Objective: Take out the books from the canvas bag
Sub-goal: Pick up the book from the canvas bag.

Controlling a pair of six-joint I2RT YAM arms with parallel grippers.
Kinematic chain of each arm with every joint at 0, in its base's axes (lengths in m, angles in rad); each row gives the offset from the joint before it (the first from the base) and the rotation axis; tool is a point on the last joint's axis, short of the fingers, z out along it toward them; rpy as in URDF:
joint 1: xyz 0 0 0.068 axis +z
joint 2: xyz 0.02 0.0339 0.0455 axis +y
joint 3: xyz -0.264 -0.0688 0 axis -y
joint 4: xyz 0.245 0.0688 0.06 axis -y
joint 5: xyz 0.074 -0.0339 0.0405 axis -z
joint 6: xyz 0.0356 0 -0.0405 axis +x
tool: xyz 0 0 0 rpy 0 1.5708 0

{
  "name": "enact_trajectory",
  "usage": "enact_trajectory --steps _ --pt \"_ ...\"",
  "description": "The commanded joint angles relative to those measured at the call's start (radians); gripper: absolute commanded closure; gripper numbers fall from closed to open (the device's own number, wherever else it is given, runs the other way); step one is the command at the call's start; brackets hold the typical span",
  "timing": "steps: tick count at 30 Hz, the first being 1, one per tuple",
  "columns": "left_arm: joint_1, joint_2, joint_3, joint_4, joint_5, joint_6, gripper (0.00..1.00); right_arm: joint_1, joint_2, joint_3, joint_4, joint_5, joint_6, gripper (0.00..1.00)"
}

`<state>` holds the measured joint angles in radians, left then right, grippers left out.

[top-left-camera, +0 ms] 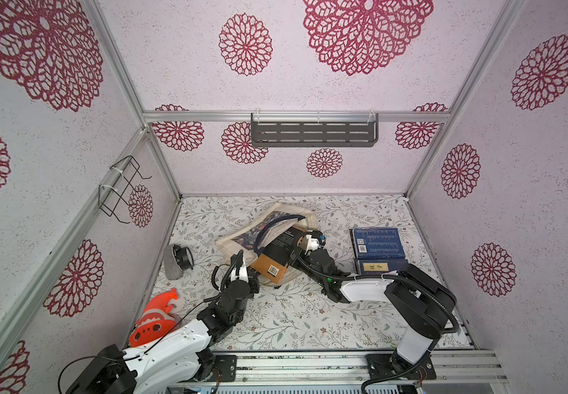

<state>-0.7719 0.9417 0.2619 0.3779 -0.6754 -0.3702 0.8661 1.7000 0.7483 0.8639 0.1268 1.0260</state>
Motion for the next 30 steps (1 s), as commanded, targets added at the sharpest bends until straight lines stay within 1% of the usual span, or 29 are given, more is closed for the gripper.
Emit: enact_trajectory --steps 1,8,13,16,19,24,28,30 --pt "0.009 -0.001 0.021 -0.007 -0.002 -0.024 1.0 -0.004 -0.101 -0.039 0.132 0.001 -0.1 1.0" --pt "0.011 0.016 0.03 -0.021 0.005 -0.036 1.0 -0.006 -0.233 -0.151 0.167 -0.029 -0.236 1.0" --pt "0.011 0.008 0.03 -0.029 -0.003 -0.036 1.0 -0.006 -0.386 -0.22 0.133 -0.024 -0.331 1.0" --pt "0.011 0.006 0.031 -0.032 -0.004 -0.038 1.0 -0.008 -0.497 -0.262 0.084 0.0 -0.378 1.0" --pt "0.012 0.012 0.036 -0.038 -0.008 -0.037 1.0 -0.01 -0.613 -0.3 0.008 0.056 -0.404 1.0" --pt "0.012 0.011 0.039 -0.043 -0.012 -0.038 1.0 -0.033 -0.799 -0.361 -0.124 0.185 -0.414 1.0" --pt "0.012 0.006 0.037 -0.043 -0.013 -0.037 1.0 -0.066 -0.943 -0.403 -0.225 0.303 -0.375 1.0" --pt "0.011 0.0 0.037 -0.049 -0.012 -0.038 1.0 -0.086 -1.027 -0.417 -0.314 0.384 -0.33 1.0"
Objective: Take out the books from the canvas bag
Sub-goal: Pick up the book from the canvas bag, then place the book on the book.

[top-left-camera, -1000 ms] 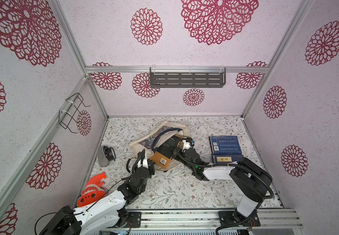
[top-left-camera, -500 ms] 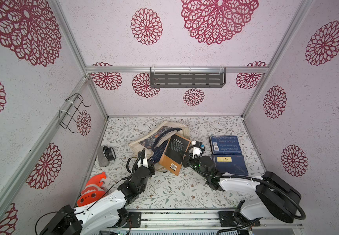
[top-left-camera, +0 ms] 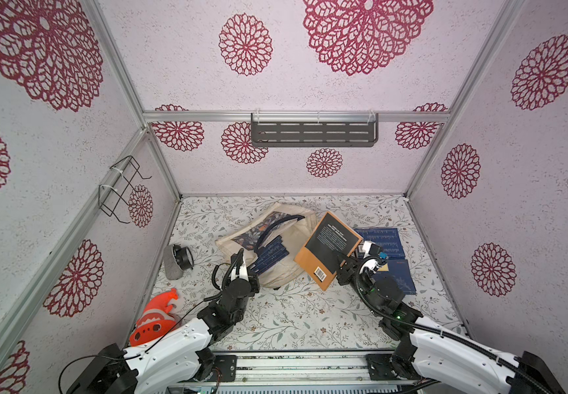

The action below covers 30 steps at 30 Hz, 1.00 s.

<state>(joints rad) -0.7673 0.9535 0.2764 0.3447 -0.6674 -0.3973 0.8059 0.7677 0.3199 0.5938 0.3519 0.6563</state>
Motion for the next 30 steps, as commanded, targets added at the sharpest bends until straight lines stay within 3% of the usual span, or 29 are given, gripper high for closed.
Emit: enact_trajectory --steps 1,8,14,23,30 --pt "0.007 -0.015 0.024 -0.018 -0.019 -0.011 1.0 -0.035 -0.127 0.002 -0.075 0.191 0.057 1.0" --pt "0.006 -0.038 0.019 -0.024 -0.013 -0.015 1.0 -0.116 -0.379 -0.066 -0.335 0.354 0.25 1.0" --pt "0.006 -0.036 0.02 -0.027 -0.01 -0.017 1.0 -0.137 -0.508 -0.115 -0.494 0.452 0.391 1.0" --pt "0.007 -0.036 0.022 -0.031 -0.008 -0.016 1.0 -0.163 -0.571 -0.178 -0.548 0.524 0.478 1.0" --pt "0.006 -0.03 0.024 -0.034 -0.006 -0.017 1.0 -0.193 -0.589 -0.218 -0.656 0.53 0.624 1.0"
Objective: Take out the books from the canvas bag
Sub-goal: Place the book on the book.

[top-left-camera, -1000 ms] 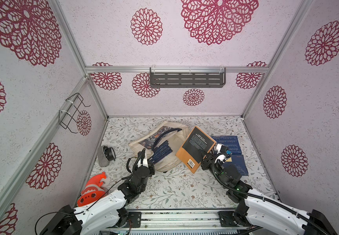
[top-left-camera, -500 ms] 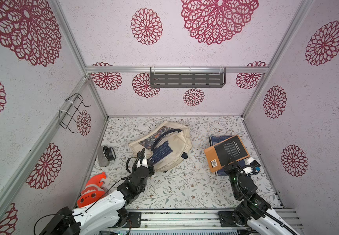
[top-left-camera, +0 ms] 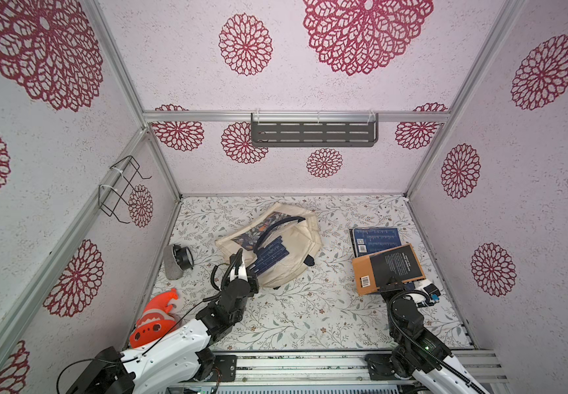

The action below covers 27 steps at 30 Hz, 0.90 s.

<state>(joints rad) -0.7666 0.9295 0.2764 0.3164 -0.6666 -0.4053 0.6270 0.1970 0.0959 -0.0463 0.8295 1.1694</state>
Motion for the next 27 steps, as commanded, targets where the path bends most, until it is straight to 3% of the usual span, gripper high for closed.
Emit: enact_trajectory --steps 1,21,27 --pt "0.006 -0.006 0.024 -0.006 -0.007 -0.009 1.0 -0.018 -0.021 0.002 -0.029 0.053 0.13 1.0" --pt "0.004 -0.007 0.026 -0.01 -0.004 -0.01 1.0 -0.177 0.142 -0.028 -0.057 -0.19 0.242 1.0" --pt "0.004 -0.008 0.027 -0.01 0.0 -0.011 1.0 -0.227 0.186 -0.021 -0.061 -0.267 0.245 0.85"
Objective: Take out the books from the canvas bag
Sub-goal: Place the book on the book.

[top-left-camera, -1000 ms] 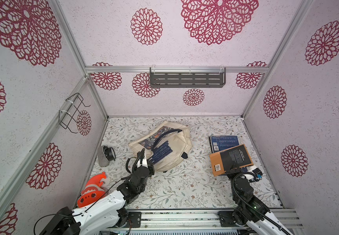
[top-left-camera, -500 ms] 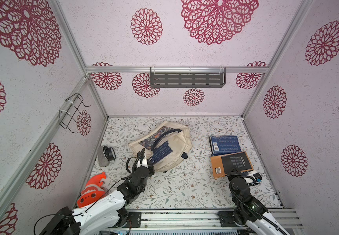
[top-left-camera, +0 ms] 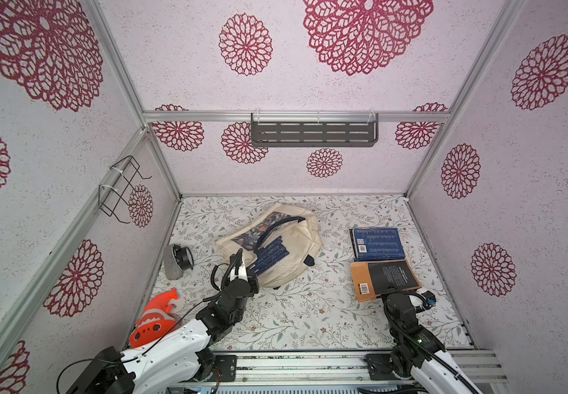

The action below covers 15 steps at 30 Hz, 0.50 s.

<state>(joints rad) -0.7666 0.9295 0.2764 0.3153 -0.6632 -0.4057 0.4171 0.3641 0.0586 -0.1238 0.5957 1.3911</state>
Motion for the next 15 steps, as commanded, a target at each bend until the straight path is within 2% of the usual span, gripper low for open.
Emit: enact_trajectory --steps 1,6,12,15 --pt "0.005 -0.008 0.027 -0.008 -0.003 -0.011 1.0 -0.022 0.025 0.019 0.015 -0.041 0.026 0.81" --pt "0.004 -0.012 0.026 -0.011 -0.003 -0.011 1.0 -0.035 0.025 0.032 -0.005 -0.058 0.029 0.73" --pt "0.004 -0.012 0.026 -0.012 -0.003 -0.011 1.0 -0.037 0.005 0.067 -0.062 -0.067 0.019 0.53" --pt "0.005 -0.011 0.027 -0.012 -0.003 -0.011 1.0 -0.038 0.001 0.072 -0.073 -0.075 0.014 0.48"
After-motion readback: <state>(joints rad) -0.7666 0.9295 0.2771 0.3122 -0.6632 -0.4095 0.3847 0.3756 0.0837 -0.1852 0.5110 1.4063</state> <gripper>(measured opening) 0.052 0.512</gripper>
